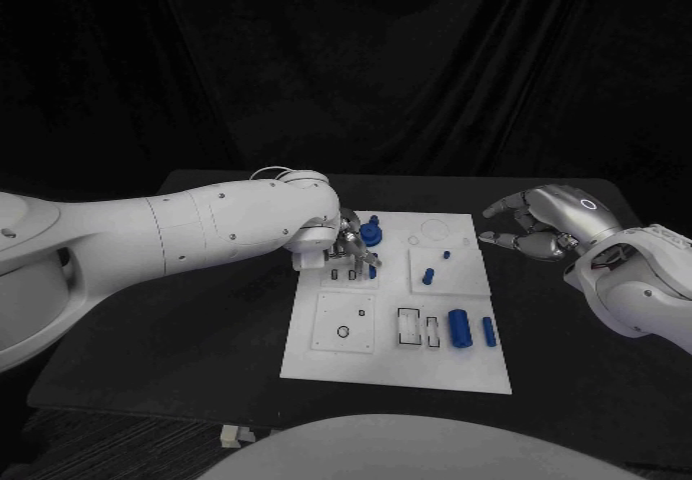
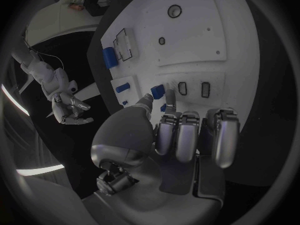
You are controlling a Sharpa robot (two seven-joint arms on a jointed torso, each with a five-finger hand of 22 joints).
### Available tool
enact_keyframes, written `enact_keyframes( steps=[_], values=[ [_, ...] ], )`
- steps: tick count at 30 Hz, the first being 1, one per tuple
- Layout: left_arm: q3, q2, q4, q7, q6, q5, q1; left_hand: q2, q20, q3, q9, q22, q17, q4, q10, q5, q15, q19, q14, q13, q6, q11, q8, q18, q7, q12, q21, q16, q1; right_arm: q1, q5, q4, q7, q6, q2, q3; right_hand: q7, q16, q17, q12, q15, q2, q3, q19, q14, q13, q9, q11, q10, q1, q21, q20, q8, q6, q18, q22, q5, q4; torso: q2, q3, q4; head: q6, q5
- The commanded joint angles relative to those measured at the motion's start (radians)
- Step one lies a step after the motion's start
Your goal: Assemble the parts on the task board
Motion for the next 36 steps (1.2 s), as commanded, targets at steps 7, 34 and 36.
enact_keyframes(
  steps=[7,34,36],
  values=[
    [0.001,0.005,-0.001,0.038,-0.012,0.001,-0.004,0.007,-0.003,0.01,0.003,0.2,0.263,-0.002,0.102,0.001,-0.003,-0.002,0.104,0.263,0.002,-0.005,-0.009,-0.007,-0.003,0.003,-0.003,0.003,0.001,-0.004,-0.007,-0.006,-0.004,-0.015,0.002,0.001,-0.001,0.004,0.156,0.003,0.008,0.005,-0.001,0.006,0.079,0.263,0.002,0.008,0.106,0.002,0.006,0.003,0.007,0.012,0.003,0.164,0.005,0.004,-0.002,-0.0002,0.0004,0.0,-0.002],
    [0.001,0.024,-0.015,0.039,0.007,0.001,-0.006,0.013,-0.006,0.026,0.015,0.201,0.263,-0.015,0.102,0.022,-0.007,-0.001,0.104,0.263,0.027,-0.01,-0.022,-0.007,-0.01,0.003,-0.004,0.003,0.015,-0.012,-0.007,-0.015,-0.006,-0.007,0.008,0.001,0.0,0.003,0.155,0.003,0.01,0.007,-0.001,0.006,0.078,0.263,0.002,0.009,0.106,0.003,0.005,0.004,0.009,0.018,0.004,0.164,0.005,0.005,-0.004,-0.0001,0.0006,0.0,-0.009],
    [0.001,0.025,-0.017,0.038,0.008,0.001,-0.006,0.013,-0.006,0.027,0.016,0.201,0.263,-0.017,0.102,0.023,-0.007,-0.001,0.104,0.263,0.028,-0.011,-0.024,-0.007,-0.011,0.003,-0.004,0.003,0.016,-0.013,-0.007,-0.015,-0.006,-0.006,0.008,0.001,0.0,0.003,0.155,0.003,0.01,0.007,-0.001,0.006,0.078,0.263,0.002,0.009,0.106,0.003,0.005,0.004,0.009,0.018,0.004,0.164,0.005,0.005,-0.004,-0.0005,0.0011,0.0,-0.011]
  ],
)
